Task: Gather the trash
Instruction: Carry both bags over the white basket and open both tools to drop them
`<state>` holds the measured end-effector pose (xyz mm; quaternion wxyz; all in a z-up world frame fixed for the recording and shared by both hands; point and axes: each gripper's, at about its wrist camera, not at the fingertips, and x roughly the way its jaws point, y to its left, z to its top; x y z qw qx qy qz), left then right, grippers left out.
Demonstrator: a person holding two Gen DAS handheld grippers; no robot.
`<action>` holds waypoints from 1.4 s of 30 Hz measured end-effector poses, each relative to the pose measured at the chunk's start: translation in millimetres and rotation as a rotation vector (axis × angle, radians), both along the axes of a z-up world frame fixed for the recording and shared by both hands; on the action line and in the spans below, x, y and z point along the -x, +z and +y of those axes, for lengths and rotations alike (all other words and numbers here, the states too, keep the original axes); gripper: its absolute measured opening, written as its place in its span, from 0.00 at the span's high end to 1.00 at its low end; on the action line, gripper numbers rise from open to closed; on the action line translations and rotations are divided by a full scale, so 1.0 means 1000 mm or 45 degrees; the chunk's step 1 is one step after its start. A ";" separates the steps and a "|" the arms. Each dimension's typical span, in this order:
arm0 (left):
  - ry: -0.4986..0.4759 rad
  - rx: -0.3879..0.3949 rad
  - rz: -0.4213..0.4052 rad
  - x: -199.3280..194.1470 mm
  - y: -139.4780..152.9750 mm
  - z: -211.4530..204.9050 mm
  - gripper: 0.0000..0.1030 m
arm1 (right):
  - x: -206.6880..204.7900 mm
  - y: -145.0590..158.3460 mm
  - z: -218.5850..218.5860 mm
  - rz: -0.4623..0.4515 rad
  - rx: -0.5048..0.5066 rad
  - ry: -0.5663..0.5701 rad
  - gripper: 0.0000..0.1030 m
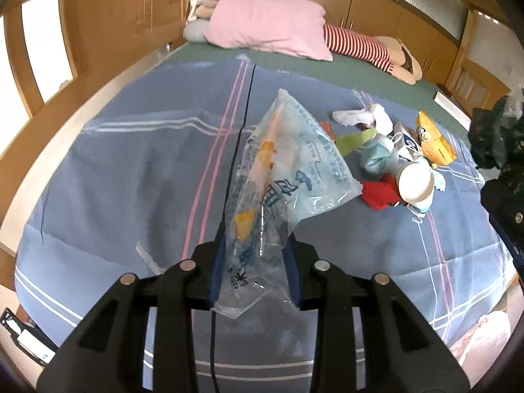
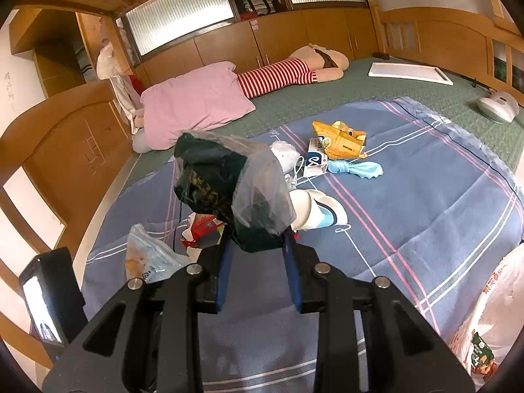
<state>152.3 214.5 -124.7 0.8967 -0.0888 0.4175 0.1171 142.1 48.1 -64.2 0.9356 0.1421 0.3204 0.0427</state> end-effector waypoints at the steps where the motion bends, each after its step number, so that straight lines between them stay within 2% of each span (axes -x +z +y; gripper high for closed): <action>1: -0.003 -0.006 -0.006 0.005 0.003 0.001 0.68 | 0.001 0.000 0.000 -0.004 0.000 0.000 0.71; 5: -0.025 -0.010 -0.020 0.000 0.005 -0.005 0.68 | 0.003 0.000 -0.008 -0.014 -0.042 -0.005 0.71; 9: -0.060 -0.012 -0.056 0.003 0.010 -0.012 0.68 | 0.002 -0.007 -0.043 0.095 -0.137 -0.042 0.70; 17: -0.221 0.001 -0.141 0.015 0.022 -0.040 0.68 | 0.030 -0.019 -0.142 0.232 0.100 -0.181 0.70; 24: -0.316 0.032 -0.138 0.018 0.023 -0.058 0.68 | 0.076 -0.027 -0.213 0.343 0.262 -0.241 0.70; 27: -0.345 0.043 -0.139 0.019 0.024 -0.064 0.68 | 0.100 -0.043 -0.243 0.447 0.321 -0.266 0.70; 30: -0.376 -0.017 -0.155 0.022 0.031 -0.082 0.68 | 0.118 -0.064 -0.262 0.542 0.347 -0.272 0.70; 33: -0.458 0.018 -0.160 0.032 0.044 -0.113 0.68 | 0.131 -0.086 -0.277 0.653 0.315 -0.279 0.70; 35: -0.554 0.060 -0.164 0.042 0.050 -0.138 0.68 | 0.133 -0.101 -0.283 0.758 0.261 -0.263 0.65; 37: -0.664 0.110 -0.159 0.052 0.053 -0.163 0.68 | 0.136 -0.112 -0.287 0.833 0.184 -0.225 0.45; 39: -0.796 0.229 -0.115 0.058 0.049 -0.185 0.68 | 0.145 -0.101 -0.296 0.762 0.160 -0.283 0.35; 40: -0.844 0.283 -0.089 0.060 0.046 -0.194 0.68 | 0.150 -0.092 -0.302 0.699 0.161 -0.340 0.35; 42: -0.973 0.397 -0.005 0.063 0.034 -0.218 0.68 | 0.166 -0.052 -0.326 0.445 0.106 -0.547 0.34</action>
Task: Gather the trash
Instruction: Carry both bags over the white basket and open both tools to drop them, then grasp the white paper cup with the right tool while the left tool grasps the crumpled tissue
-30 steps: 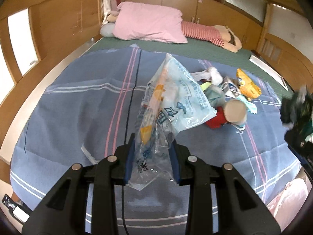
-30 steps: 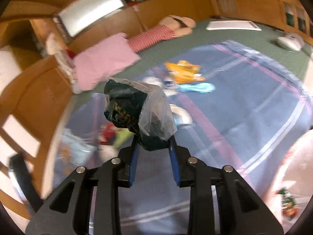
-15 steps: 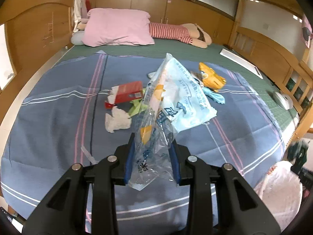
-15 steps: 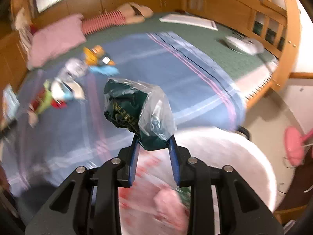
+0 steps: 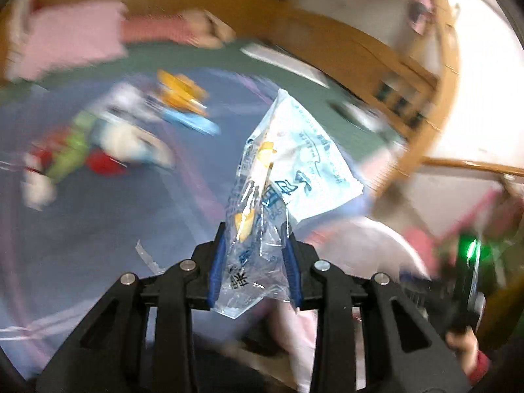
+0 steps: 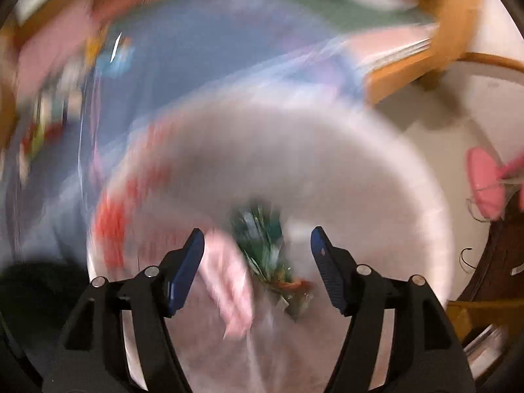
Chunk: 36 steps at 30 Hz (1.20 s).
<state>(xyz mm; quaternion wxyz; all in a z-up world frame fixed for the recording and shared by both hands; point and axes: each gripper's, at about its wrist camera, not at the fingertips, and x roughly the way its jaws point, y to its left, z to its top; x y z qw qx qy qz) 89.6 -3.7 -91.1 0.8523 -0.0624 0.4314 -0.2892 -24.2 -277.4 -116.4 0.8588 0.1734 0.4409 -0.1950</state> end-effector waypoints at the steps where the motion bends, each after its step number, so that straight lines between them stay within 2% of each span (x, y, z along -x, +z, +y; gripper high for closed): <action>1: -0.052 0.007 0.025 0.001 -0.004 -0.007 0.68 | 0.006 0.016 -0.010 -0.091 0.005 -0.069 0.30; 4: -0.311 -0.019 0.100 0.018 -0.023 -0.051 0.65 | 0.011 0.049 -0.028 -0.233 0.044 -0.166 0.28; 5: -0.407 -0.034 0.124 0.025 -0.029 -0.066 0.60 | 0.011 0.055 -0.030 -0.251 0.056 -0.172 0.28; 6: -0.479 -0.052 0.141 0.032 -0.035 -0.079 0.46 | 0.010 0.060 -0.030 -0.265 0.065 -0.175 0.28; 7: -0.521 -0.078 0.145 0.038 -0.039 -0.088 0.30 | 0.008 0.065 -0.031 -0.282 0.072 -0.176 0.28; 9: -0.538 -0.169 0.109 0.043 -0.042 -0.098 0.24 | 0.002 0.068 -0.030 -0.297 0.072 -0.171 0.28; 10: -0.520 -0.179 0.096 0.042 -0.040 -0.096 0.21 | -0.001 0.068 -0.030 -0.299 0.068 -0.167 0.28; 13: -0.358 -0.128 0.061 0.017 -0.020 -0.058 0.16 | -0.014 0.064 -0.024 -0.287 0.027 -0.134 0.28; 16: -0.044 -0.096 0.014 -0.023 0.002 0.009 0.12 | -0.035 0.061 -0.008 -0.253 -0.013 -0.059 0.28; 17: 0.124 -0.135 0.001 -0.041 0.007 0.041 0.12 | -0.043 0.059 -0.001 -0.243 -0.027 -0.033 0.28; 18: 0.231 -0.173 0.000 -0.053 0.010 0.061 0.12 | -0.054 0.056 0.011 -0.231 -0.048 0.006 0.28; 19: 0.372 -0.227 0.002 -0.068 0.010 0.088 0.12 | -0.065 0.052 0.023 -0.217 -0.074 0.047 0.28; 22: 0.678 -0.315 0.041 -0.099 0.000 0.158 0.12 | -0.103 0.044 0.061 -0.185 -0.169 0.169 0.28; 25: 0.905 -0.290 0.133 -0.112 -0.020 0.225 0.12 | -0.153 0.042 0.116 -0.198 -0.196 0.303 0.28; 27: 1.016 -0.313 0.263 -0.116 -0.030 0.260 0.12 | -0.196 0.043 0.162 -0.219 -0.132 0.416 0.28; 28: 1.059 -0.285 0.302 -0.114 -0.033 0.276 0.12 | -0.212 0.043 0.178 -0.213 -0.114 0.458 0.28; 30: 1.112 -0.205 0.333 -0.111 -0.034 0.296 0.12 | -0.256 0.040 0.217 -0.216 -0.062 0.526 0.28; 32: 1.167 -0.191 0.350 -0.109 -0.035 0.310 0.12 | -0.292 0.036 0.251 -0.214 -0.007 0.571 0.28; 35: 1.188 -0.152 0.360 -0.102 -0.033 0.319 0.12 | -0.343 0.012 0.283 -0.123 0.061 0.560 0.28; 36: 1.191 -0.144 0.364 -0.101 -0.032 0.323 0.12 | -0.355 0.002 0.291 -0.084 0.120 0.543 0.28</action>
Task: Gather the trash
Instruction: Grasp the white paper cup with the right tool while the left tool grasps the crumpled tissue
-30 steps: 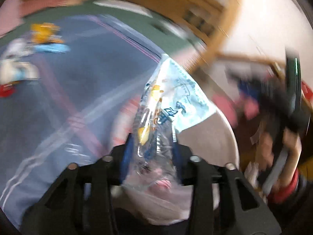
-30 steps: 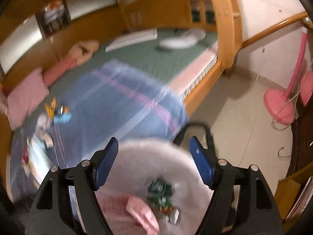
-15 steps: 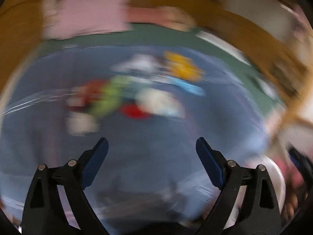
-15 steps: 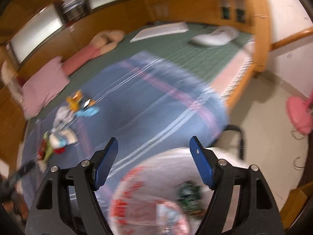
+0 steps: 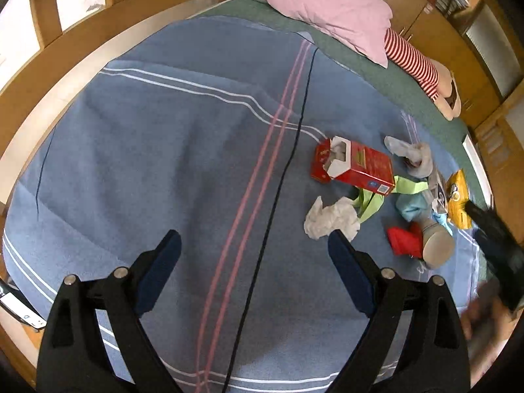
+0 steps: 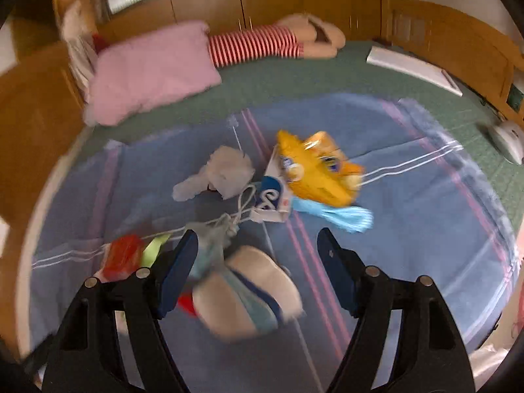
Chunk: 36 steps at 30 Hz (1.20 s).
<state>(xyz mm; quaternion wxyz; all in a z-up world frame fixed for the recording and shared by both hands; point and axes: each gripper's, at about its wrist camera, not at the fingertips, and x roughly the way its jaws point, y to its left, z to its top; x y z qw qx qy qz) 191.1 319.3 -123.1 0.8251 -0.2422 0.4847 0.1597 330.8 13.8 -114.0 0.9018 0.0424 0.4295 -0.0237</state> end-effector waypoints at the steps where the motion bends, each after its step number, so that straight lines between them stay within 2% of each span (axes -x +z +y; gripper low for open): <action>1: 0.004 0.008 -0.001 0.000 0.000 0.003 0.12 | -0.005 -0.006 0.005 0.019 0.028 0.003 0.33; 2: 0.006 0.014 -0.002 -0.001 -0.002 -0.002 0.12 | -0.007 -0.014 0.011 0.047 0.041 0.033 0.38; 4: 0.006 0.026 -0.008 -0.003 -0.005 0.000 0.12 | -0.002 -0.026 0.017 0.106 0.039 0.106 0.59; 6: 0.011 0.024 -0.034 -0.001 -0.003 -0.004 0.12 | 0.008 -0.038 0.019 0.180 -0.010 0.166 0.66; 9: 0.028 0.010 -0.083 0.002 0.000 -0.008 0.12 | 0.037 -0.044 0.017 0.323 -0.252 0.342 0.67; 11: 0.035 -0.002 -0.088 0.003 0.002 -0.008 0.12 | 0.053 -0.038 0.015 0.343 -0.338 0.428 0.67; 12: 0.043 -0.003 -0.087 0.004 0.002 -0.008 0.12 | 0.063 -0.030 0.007 0.309 -0.361 0.421 0.63; 13: 0.048 -0.002 -0.084 0.004 0.002 -0.007 0.12 | 0.067 -0.025 0.001 0.281 -0.367 0.398 0.52; 15: 0.063 0.001 -0.077 0.005 0.001 -0.006 0.12 | 0.070 -0.015 -0.020 0.202 -0.404 0.285 0.38; 18: 0.061 0.007 -0.064 0.004 -0.001 -0.007 0.12 | 0.062 -0.019 -0.039 0.200 -0.376 0.143 0.32; 21: 0.042 0.005 -0.043 0.002 -0.003 -0.010 0.12 | 0.050 -0.040 -0.040 0.278 -0.333 0.056 0.31; 24: 0.026 0.004 -0.033 -0.001 -0.005 -0.011 0.12 | 0.034 -0.060 -0.026 0.312 -0.214 0.025 0.30; 25: 0.023 0.003 -0.028 -0.003 -0.006 -0.011 0.12 | 0.031 -0.068 -0.022 0.326 -0.188 0.025 0.27; 28: -0.004 -0.003 -0.023 -0.015 -0.010 -0.014 0.12 | 0.031 -0.071 -0.014 0.286 -0.134 0.031 0.27; 30: -0.065 -0.031 -0.028 -0.029 -0.012 -0.025 0.12 | 0.034 -0.070 -0.006 0.277 -0.102 0.073 0.28; 32: -0.205 -0.089 -0.009 -0.046 -0.018 -0.048 0.12 | 0.042 -0.071 -0.002 0.282 -0.088 0.097 0.28; 36: -0.436 -0.183 0.045 -0.074 -0.038 -0.082 0.13 | 0.062 -0.070 -0.006 0.309 -0.209 0.069 0.28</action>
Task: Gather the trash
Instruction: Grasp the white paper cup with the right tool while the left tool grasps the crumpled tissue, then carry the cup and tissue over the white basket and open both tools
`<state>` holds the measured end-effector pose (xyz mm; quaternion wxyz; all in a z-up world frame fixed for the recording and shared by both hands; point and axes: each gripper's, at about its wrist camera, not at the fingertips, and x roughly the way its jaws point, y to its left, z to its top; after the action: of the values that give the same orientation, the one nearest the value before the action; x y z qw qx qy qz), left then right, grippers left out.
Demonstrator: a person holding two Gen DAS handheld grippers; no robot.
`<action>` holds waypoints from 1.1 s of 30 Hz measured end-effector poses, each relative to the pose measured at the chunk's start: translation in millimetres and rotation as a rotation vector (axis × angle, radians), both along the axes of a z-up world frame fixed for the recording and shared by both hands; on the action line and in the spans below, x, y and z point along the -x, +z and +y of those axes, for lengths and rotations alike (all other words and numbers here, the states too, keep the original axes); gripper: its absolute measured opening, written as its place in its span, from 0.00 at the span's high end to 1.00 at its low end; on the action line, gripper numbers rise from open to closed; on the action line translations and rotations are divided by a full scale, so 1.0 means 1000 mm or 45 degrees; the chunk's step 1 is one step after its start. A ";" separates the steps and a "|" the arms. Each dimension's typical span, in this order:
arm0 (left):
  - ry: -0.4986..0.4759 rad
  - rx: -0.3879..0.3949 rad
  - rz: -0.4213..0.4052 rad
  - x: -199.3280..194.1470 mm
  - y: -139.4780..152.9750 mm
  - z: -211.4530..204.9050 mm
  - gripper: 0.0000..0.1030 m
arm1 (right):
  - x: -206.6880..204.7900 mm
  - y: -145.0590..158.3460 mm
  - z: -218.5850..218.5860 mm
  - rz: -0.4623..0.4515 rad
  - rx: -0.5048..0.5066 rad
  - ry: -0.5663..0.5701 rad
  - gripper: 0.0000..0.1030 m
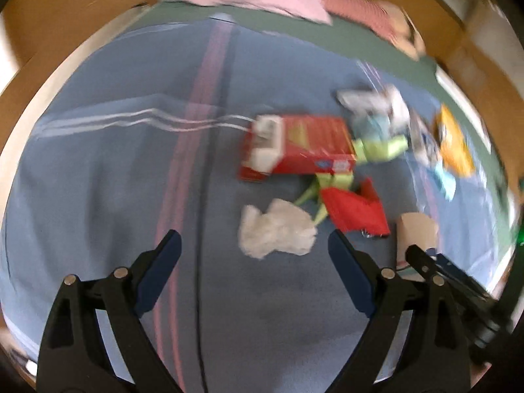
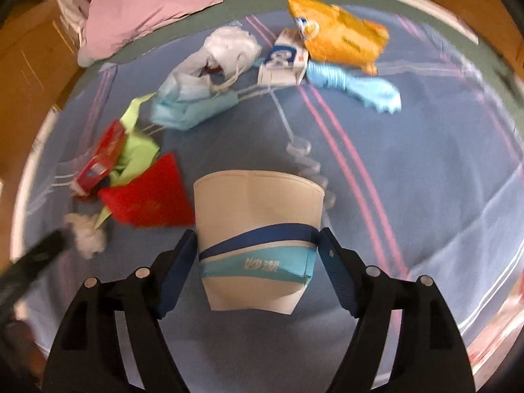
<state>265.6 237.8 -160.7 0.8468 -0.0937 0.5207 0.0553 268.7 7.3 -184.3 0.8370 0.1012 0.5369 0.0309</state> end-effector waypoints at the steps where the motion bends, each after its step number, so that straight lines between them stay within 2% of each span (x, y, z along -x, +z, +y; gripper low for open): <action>1: -0.027 -0.023 0.011 -0.004 -0.004 -0.004 0.19 | 0.007 0.002 0.000 -0.002 -0.017 -0.013 0.28; 2: -0.055 -0.040 0.025 -0.008 -0.009 -0.007 0.24 | 0.013 0.002 -0.001 -0.007 -0.036 -0.020 0.28; 3: -0.086 -0.041 0.045 -0.012 -0.016 -0.009 0.35 | 0.021 0.004 -0.003 -0.013 -0.056 -0.021 0.28; 5: -0.131 0.016 0.060 -0.016 -0.026 -0.008 0.50 | 0.029 0.007 -0.004 -0.019 -0.082 -0.019 0.28; 6: -0.140 0.065 0.066 -0.017 -0.029 -0.005 0.67 | 0.033 0.010 -0.008 -0.026 -0.096 -0.025 0.28; 8: -0.117 0.122 0.049 -0.015 -0.022 0.001 0.79 | 0.041 0.020 -0.014 -0.057 -0.124 -0.052 0.27; 9: -0.115 0.139 0.032 -0.012 -0.017 0.004 0.81 | 0.041 0.026 -0.017 -0.081 -0.137 -0.071 0.27; 13: 0.005 0.124 -0.009 0.008 0.004 0.016 0.82 | 0.039 0.035 -0.028 -0.105 -0.127 -0.119 0.27; 16: 0.065 0.283 -0.096 0.035 0.022 0.022 0.82 | 0.035 0.029 -0.029 -0.059 -0.100 -0.127 0.27; 18: 0.070 0.345 -0.173 0.052 0.035 0.021 0.82 | 0.036 0.023 -0.024 -0.034 -0.079 -0.108 0.27; 22: 0.095 0.249 -0.216 0.066 0.040 0.011 0.82 | 0.038 0.010 -0.016 -0.019 0.006 -0.096 0.27; 29: 0.096 0.214 -0.208 0.067 0.041 0.006 0.82 | 0.024 -0.006 -0.003 -0.002 0.101 -0.079 0.27; 30: 0.093 0.209 -0.210 0.068 0.041 0.008 0.82 | 0.025 -0.008 -0.001 0.005 0.106 -0.068 0.30; 33: 0.088 0.191 -0.216 0.069 0.042 0.007 0.82 | 0.027 -0.005 -0.001 -0.022 0.094 -0.076 0.32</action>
<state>196.9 244.4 -118.5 0.8761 -0.1791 0.4461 0.0372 241.8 5.8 -188.9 0.8453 0.0858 0.5272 -0.0130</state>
